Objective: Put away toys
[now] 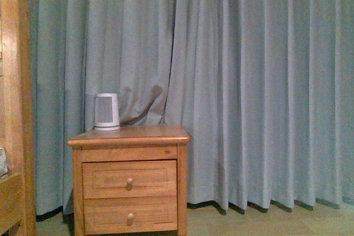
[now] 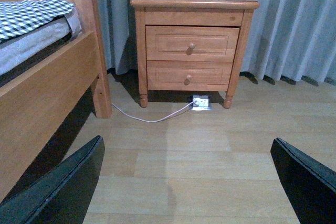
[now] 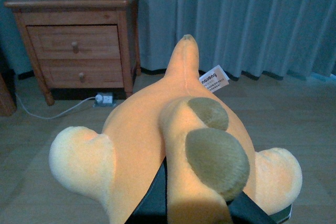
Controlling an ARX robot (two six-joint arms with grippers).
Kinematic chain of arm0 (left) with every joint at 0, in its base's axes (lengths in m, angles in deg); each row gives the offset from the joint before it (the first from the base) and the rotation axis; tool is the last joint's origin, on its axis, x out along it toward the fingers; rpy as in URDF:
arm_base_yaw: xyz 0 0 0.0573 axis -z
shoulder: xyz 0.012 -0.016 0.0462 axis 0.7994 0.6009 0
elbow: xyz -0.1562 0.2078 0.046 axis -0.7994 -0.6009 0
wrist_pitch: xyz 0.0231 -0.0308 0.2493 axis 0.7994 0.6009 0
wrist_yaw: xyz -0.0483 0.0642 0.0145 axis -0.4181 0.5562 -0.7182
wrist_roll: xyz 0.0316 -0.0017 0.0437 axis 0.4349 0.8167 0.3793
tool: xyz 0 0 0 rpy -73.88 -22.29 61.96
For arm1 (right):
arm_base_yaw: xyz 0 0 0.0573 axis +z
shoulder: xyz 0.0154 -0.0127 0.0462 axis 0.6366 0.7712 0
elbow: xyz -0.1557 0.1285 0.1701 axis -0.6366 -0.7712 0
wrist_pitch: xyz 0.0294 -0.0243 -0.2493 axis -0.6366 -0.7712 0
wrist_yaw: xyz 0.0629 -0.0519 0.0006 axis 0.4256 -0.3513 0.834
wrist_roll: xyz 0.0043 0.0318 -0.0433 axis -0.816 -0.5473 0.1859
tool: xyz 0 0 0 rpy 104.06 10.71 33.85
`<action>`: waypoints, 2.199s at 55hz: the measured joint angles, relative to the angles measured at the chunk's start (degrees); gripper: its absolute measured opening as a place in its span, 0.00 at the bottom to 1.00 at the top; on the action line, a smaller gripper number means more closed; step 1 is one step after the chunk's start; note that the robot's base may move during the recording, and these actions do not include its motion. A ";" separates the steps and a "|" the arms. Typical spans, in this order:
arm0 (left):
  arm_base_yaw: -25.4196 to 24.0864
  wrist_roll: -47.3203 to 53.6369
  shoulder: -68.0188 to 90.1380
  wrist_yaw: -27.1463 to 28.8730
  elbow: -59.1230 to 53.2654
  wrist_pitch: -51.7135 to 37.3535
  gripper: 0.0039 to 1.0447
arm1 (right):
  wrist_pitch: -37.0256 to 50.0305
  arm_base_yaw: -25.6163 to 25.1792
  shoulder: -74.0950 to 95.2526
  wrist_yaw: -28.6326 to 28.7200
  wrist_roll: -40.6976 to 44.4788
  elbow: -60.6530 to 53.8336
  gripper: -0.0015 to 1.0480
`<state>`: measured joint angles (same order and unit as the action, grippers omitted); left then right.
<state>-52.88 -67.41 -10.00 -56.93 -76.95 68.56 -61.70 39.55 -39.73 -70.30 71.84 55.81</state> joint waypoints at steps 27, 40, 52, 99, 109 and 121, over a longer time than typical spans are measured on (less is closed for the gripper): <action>0.00 0.00 0.02 0.04 0.00 0.00 0.94 | 0.00 0.02 0.02 0.02 0.00 0.00 0.07; 0.00 0.00 0.00 0.07 0.00 0.00 0.94 | 0.00 0.02 -0.02 0.02 0.00 0.00 0.07; 0.00 -0.02 0.00 0.11 0.00 0.00 0.94 | 0.00 0.02 -0.02 0.04 0.00 0.00 0.07; -0.09 -0.02 0.02 0.09 0.00 0.00 0.94 | 0.00 0.04 0.00 -0.02 0.02 0.00 0.07; -0.07 0.00 0.02 0.09 0.00 0.00 0.94 | 0.00 0.04 0.02 -0.02 0.02 0.00 0.07; -0.04 0.00 0.02 0.15 0.00 0.00 0.94 | 0.00 0.04 -0.02 0.04 0.02 0.00 0.07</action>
<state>-52.93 -67.41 -9.98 -56.78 -76.95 68.56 -61.70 39.59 -39.75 -70.26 71.86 55.81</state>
